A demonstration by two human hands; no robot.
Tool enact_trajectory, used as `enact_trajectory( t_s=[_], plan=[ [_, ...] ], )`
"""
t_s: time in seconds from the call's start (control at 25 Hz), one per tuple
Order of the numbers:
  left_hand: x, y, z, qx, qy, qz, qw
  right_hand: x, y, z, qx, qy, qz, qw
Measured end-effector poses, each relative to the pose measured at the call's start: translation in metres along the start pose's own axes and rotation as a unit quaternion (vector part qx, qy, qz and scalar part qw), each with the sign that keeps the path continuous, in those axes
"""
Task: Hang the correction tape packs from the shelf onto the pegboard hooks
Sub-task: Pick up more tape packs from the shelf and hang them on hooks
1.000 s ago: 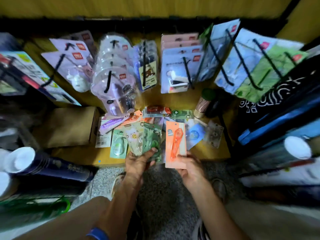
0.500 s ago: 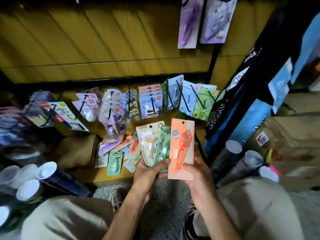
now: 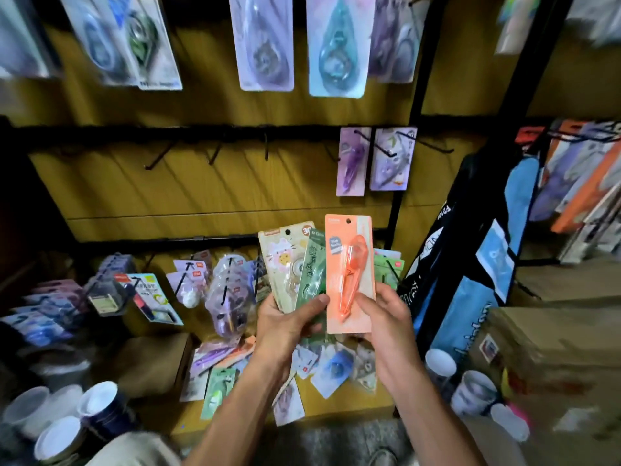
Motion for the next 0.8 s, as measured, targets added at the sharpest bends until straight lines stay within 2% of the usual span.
enact_trajectory(
  t_s=[0.12, 0.44, 0.56, 0.8],
  plan=[
    [-0.006, -0.007, 0.029, -0.022, 0.013, 0.013, 1.0, -0.015, -0.019, -0.026, 0.035, 0.011, -0.022, 0.999],
    [0.004, -0.02, 0.06, -0.045, 0.042, 0.051, 0.997, -0.019, -0.052, -0.065, 0.108, 0.012, 0.0, 0.994],
    [0.001, -0.025, 0.059, -0.043, 0.034, 0.051, 0.997, -0.007, -0.059, -0.068, 0.118, 0.028, 0.024, 0.992],
    [0.0, -0.033, 0.056, -0.037, 0.031, 0.052, 0.997, -0.012, -0.066, -0.06, 0.104, 0.078, -0.015, 0.991]
  ],
)
Point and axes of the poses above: each hand's wrist, its own y-axis away from the middle knuckle, its own x-axis out of the back of the hand, z = x × y, the point moved 7 cm from there along -y, towards the middle knuckle, and after that the axes turned 14 degrees about x, right-handed, at the moved point
